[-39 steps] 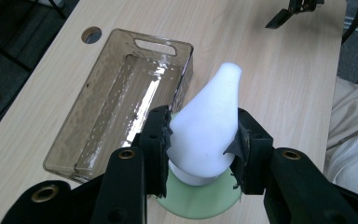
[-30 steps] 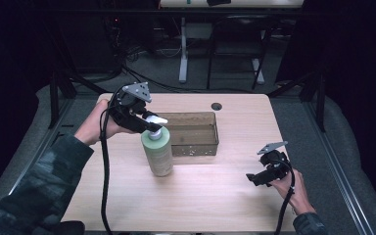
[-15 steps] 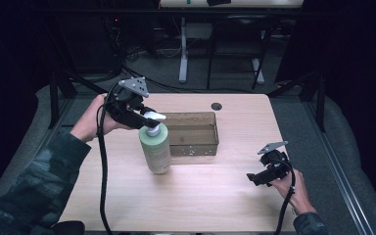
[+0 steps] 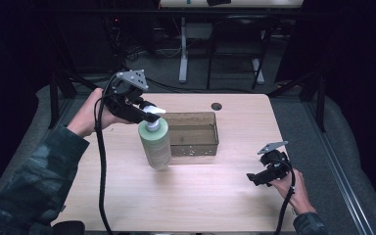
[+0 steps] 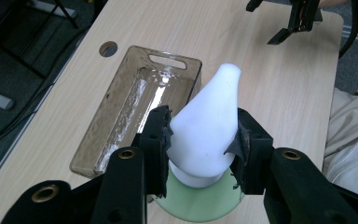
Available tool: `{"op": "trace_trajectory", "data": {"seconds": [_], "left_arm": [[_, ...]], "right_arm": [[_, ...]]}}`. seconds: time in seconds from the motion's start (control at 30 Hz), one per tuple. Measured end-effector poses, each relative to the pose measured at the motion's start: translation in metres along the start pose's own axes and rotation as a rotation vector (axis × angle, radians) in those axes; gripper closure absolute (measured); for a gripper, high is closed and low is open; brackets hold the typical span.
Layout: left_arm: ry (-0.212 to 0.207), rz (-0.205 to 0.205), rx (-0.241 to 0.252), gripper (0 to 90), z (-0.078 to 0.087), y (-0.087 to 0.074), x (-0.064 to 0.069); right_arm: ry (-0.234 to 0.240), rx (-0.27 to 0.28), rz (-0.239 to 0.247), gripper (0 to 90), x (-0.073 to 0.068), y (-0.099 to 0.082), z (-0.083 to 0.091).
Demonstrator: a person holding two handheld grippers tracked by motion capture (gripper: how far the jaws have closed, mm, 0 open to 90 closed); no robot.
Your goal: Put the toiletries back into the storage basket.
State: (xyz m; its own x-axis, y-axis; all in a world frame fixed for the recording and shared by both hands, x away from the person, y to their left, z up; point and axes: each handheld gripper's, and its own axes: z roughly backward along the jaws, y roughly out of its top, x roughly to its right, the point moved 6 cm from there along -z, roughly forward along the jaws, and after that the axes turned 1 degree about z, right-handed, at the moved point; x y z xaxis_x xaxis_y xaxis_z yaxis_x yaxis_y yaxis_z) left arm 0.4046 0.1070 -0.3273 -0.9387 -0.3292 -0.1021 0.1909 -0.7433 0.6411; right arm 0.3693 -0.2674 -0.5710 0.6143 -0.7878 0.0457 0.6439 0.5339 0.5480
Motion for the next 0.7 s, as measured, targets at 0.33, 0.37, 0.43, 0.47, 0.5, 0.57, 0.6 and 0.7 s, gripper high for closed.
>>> {"op": "trace_trajectory", "data": {"seconds": [0.33,0.37,0.43,0.47,0.5,0.57,0.6,0.7], "left_arm": [[0.006,0.005,-0.004,62.0,0.003,0.004,-0.006],[0.009,0.004,-0.004,62.0,0.004,0.005,-0.007],[0.012,0.003,-0.004,62.0,0.004,0.006,-0.007],[0.017,0.002,-0.002,62.0,0.004,0.007,-0.008],[0.016,0.003,-0.004,62.0,0.004,0.007,-0.008],[0.02,0.002,-0.004,62.0,0.005,0.008,-0.009],[0.02,0.006,0.0,62.0,0.006,0.009,-0.01],[0.018,0.003,-0.002,62.0,0.007,0.011,-0.012]], "right_arm": [[-0.002,-0.001,0.001,0.0,0.0,0.0,0.0],[-0.003,-0.002,0.001,0.0,0.001,0.0,0.0],[-0.003,-0.002,0.001,0.0,0.001,0.0,0.0],[-0.003,-0.004,0.0,0.0,0.001,0.0,0.0],[-0.003,-0.005,0.0,0.0,0.001,0.0,0.0],[-0.004,-0.006,0.001,0.0,0.001,0.0,0.0],[-0.004,-0.006,0.001,0.0,0.001,0.0,0.0],[-0.004,-0.005,0.0,0.0,0.001,-0.001,0.0]]}}
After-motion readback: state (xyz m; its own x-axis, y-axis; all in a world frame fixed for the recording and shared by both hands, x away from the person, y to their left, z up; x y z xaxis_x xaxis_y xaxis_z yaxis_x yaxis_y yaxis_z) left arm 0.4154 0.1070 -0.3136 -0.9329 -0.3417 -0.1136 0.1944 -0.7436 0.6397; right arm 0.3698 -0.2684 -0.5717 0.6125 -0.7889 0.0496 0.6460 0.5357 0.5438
